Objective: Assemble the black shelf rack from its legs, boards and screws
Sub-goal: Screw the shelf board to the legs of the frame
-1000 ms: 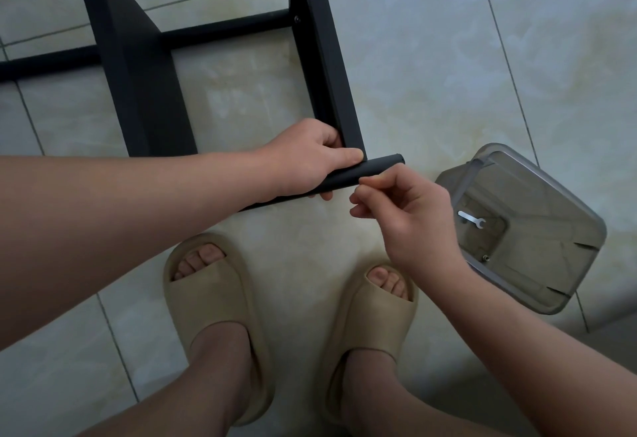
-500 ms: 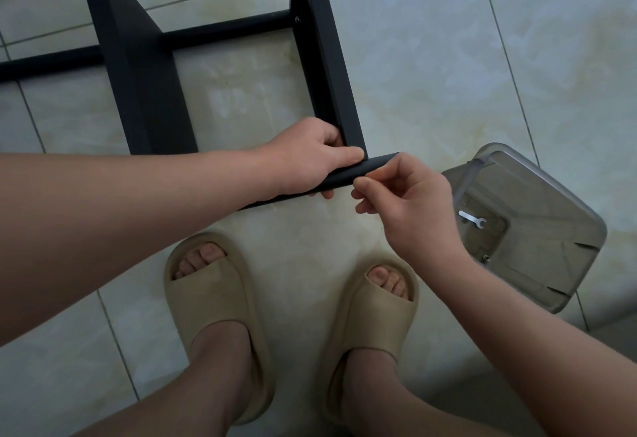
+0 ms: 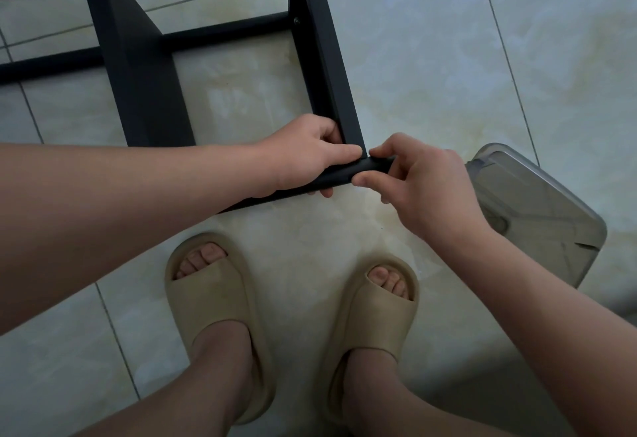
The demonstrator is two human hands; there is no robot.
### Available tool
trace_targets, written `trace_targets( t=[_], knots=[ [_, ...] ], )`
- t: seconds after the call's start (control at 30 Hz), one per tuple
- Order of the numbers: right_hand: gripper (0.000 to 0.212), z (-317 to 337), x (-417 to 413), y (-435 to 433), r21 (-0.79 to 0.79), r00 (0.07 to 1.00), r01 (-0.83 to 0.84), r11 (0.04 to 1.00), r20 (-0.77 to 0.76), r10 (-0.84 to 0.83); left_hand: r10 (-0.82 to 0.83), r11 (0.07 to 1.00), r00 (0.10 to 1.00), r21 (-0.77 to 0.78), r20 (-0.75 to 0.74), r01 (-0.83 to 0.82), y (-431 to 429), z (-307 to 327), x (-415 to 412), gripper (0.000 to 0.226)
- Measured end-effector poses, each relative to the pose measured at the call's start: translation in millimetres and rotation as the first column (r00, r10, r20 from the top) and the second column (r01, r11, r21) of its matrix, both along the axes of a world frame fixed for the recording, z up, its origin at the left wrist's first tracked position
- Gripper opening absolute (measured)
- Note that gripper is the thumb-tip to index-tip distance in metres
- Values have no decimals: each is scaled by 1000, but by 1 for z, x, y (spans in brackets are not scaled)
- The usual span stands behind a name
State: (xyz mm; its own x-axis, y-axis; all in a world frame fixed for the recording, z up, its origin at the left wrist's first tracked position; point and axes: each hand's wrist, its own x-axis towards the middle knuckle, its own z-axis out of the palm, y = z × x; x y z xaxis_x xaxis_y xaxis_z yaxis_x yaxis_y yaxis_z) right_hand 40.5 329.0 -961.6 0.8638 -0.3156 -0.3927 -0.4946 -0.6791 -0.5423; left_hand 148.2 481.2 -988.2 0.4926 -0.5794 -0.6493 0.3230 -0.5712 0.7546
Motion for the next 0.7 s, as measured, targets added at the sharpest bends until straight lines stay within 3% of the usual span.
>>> trace_targets(
  t=[0.17,0.53,0.7],
  knots=[
    [24,0,0,-8,121,999,-43,992,11,42,50,998,996,-18,-80,-52,6,-1,1,27],
    [26,1,-1,3,19,998,-31,999,52,30,25,1000,990,6,-135,-25,8,7,5,21],
    [38,2,-12,6,97,996,-32,995,82,24,123,988,992,99,-31,-119,-1,8,-2,31]
  ],
)
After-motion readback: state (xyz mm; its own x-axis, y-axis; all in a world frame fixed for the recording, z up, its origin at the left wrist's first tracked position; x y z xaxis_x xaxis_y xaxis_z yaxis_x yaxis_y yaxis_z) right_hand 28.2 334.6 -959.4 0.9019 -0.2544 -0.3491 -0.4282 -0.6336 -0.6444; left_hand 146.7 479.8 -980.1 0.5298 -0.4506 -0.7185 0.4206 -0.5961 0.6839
